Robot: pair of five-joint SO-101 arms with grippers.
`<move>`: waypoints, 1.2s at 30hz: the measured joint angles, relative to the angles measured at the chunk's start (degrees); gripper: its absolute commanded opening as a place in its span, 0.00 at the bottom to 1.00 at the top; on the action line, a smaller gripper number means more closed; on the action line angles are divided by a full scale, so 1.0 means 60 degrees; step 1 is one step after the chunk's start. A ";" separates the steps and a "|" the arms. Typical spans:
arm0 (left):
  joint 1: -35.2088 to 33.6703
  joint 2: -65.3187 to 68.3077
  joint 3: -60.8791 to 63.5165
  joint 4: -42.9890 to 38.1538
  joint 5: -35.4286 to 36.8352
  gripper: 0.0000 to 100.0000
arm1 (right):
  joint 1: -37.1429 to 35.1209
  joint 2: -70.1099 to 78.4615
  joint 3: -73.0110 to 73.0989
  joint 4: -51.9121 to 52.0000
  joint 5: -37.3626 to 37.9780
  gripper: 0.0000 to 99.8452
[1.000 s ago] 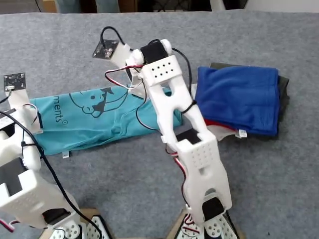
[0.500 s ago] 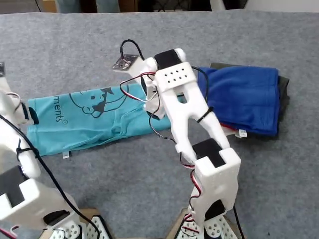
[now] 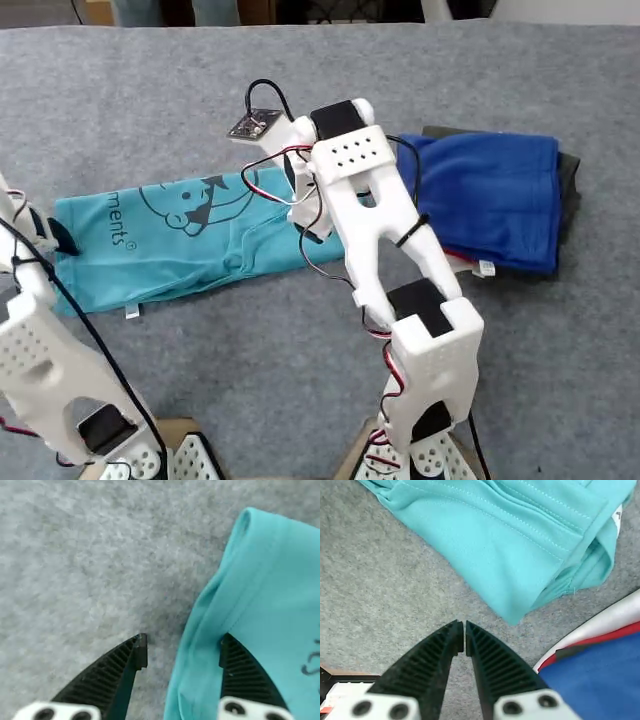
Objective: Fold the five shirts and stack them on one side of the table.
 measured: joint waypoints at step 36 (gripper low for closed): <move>-0.1656 0.3971 -0.8425 0.4337 -0.2637 0.03 | 0.0000 0.0000 -0.0689 0.0000 -0.0425 0.01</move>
